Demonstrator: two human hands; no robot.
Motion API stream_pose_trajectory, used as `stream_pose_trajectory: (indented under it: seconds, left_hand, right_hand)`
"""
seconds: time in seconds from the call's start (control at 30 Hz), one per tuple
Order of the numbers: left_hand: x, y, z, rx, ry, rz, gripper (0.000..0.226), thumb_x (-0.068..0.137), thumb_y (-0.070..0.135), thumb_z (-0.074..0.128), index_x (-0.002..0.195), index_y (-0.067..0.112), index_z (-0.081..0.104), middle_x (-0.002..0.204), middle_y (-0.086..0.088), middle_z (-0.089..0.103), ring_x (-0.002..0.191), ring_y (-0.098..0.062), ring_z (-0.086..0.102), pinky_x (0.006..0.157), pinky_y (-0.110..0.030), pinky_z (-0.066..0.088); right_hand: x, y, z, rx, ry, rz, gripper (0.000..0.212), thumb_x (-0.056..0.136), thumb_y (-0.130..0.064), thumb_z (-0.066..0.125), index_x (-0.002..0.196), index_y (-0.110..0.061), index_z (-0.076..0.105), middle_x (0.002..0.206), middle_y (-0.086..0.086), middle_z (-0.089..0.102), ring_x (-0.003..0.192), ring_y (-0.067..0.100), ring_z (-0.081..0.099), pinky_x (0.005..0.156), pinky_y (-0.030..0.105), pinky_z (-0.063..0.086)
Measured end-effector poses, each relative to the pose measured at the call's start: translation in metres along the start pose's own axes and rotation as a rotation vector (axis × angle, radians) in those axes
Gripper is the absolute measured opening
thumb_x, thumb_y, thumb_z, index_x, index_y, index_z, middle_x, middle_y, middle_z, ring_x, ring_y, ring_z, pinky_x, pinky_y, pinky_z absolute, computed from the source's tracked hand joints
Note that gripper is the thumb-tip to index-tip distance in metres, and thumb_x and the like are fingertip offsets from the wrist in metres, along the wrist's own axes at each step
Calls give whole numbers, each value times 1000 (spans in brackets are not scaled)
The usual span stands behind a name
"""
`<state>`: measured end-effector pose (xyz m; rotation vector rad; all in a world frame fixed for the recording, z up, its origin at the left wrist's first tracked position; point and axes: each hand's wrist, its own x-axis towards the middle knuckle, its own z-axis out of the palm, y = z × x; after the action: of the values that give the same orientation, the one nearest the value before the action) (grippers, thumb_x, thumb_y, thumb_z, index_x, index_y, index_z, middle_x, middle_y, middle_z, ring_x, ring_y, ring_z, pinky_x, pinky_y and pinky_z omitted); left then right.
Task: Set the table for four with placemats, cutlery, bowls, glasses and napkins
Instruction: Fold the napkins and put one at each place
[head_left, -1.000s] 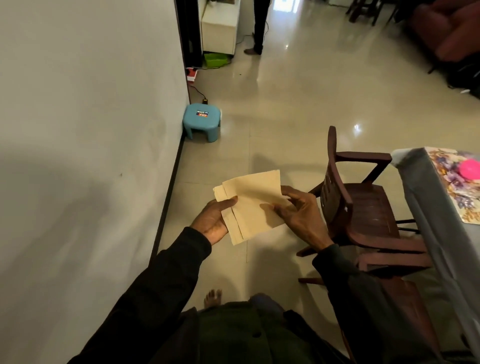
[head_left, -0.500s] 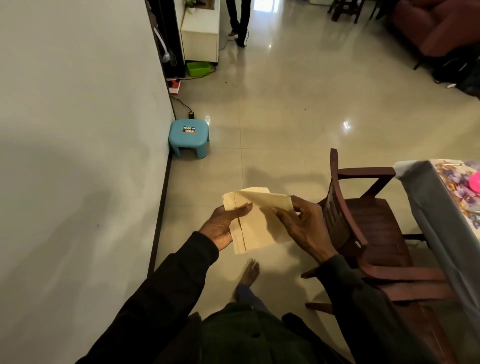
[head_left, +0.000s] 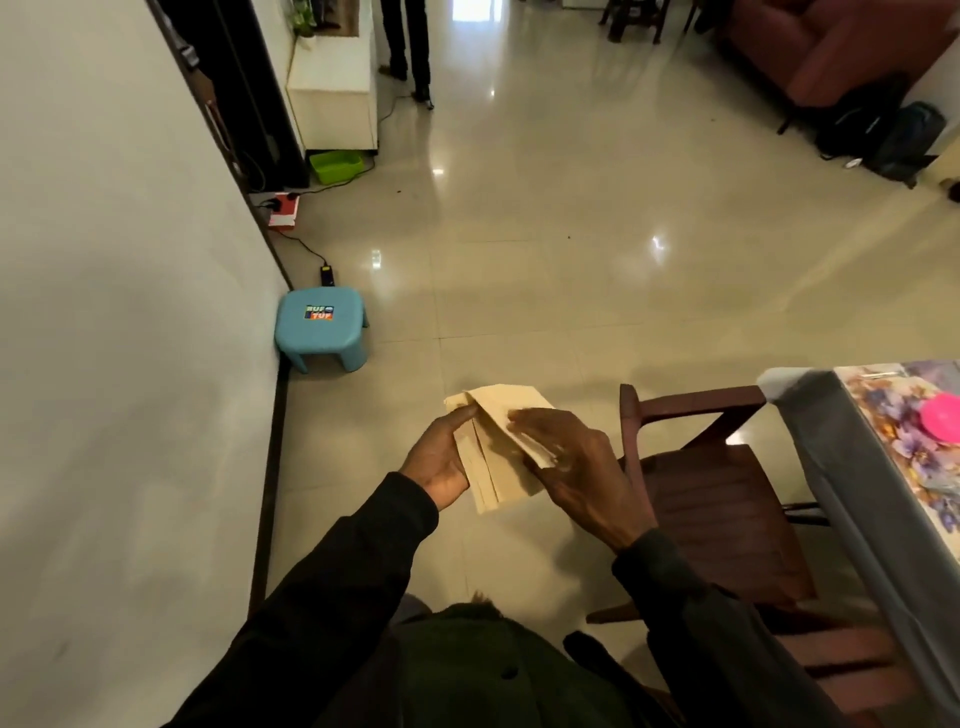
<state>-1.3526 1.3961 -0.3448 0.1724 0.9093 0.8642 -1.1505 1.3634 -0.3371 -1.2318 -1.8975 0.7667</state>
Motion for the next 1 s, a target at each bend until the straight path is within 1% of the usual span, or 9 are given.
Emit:
stream_pose_trajectory:
  seconds: [0.1, 0.17, 0.23, 0.33, 0.47, 0.6, 0.73, 0.83, 1.0]
  left_hand:
    - [36, 23, 17, -16, -53, -39, 56, 101, 47, 55, 139, 6, 60, 138, -23, 61, 122, -36, 60, 114, -55, 39]
    - [59, 38, 29, 16, -103, -62, 62, 101, 54, 53, 139, 6, 59, 136, -23, 63, 121, -36, 62, 110, -55, 43]
    - [85, 54, 44, 56, -119, -71, 49, 102, 37, 59, 139, 4, 58, 129, -21, 67, 113, -34, 67, 104, -54, 49]
    - [130, 75, 59, 117, -108, -95, 42, 99, 14, 62, 139, 0, 56, 123, -19, 71, 108, -31, 71, 99, -52, 53]
    - [194, 120, 81, 157, -126, -153, 43, 99, 16, 63, 139, 2, 56, 127, -21, 69, 118, -33, 67, 98, -50, 54]
    - [246, 161, 110, 247, -152, -223, 38, 98, 22, 64, 131, 3, 60, 120, -20, 72, 106, -32, 72, 92, -49, 56]
    - [290, 191, 137, 351, -207, -259, 40, 97, 28, 66, 129, 6, 60, 118, -20, 73, 106, -33, 72, 91, -52, 57]
    - [320, 199, 152, 372, -237, -317, 45, 96, 29, 68, 133, 7, 58, 124, -20, 70, 116, -36, 67, 101, -55, 52]
    - [369, 202, 192, 426, -308, -376, 45, 92, 12, 71, 135, 4, 59, 127, -19, 69, 120, -34, 66, 100, -51, 53]
  right_hand:
    - [25, 16, -13, -112, -58, -40, 50, 92, -50, 66, 130, -16, 68, 141, -2, 61, 137, 11, 49, 110, 45, 48]
    - [43, 27, -21, -202, -112, -34, 54, 89, -56, 68, 126, -17, 70, 144, -5, 59, 142, 10, 44, 113, 44, 44]
    - [63, 42, -30, -178, -122, -5, 54, 88, -56, 71, 125, -18, 71, 146, -8, 57, 144, 9, 40, 115, 40, 42]
    - [95, 57, -42, 27, 17, 108, 42, 93, -45, 68, 126, -19, 70, 143, -10, 58, 139, 9, 47, 110, 28, 44]
    - [155, 96, -56, -70, 284, 279, 30, 99, -34, 63, 124, -18, 70, 131, -6, 66, 119, 9, 62, 95, 36, 57]
    - [203, 122, -70, -83, 283, 460, 26, 97, -27, 68, 121, -18, 69, 119, -8, 67, 101, 4, 65, 84, 34, 60]
    - [243, 136, -80, -50, 281, 595, 28, 94, -33, 70, 120, -23, 69, 111, -11, 67, 95, 6, 65, 81, 31, 60]
    - [263, 151, -88, 62, 368, 668, 24, 91, -27, 75, 114, -21, 72, 107, -8, 69, 92, 11, 67, 79, 28, 59]
    - [281, 181, -114, 235, 565, 770, 14, 91, -22, 75, 104, -17, 74, 104, -4, 74, 94, 17, 70, 83, 33, 60]
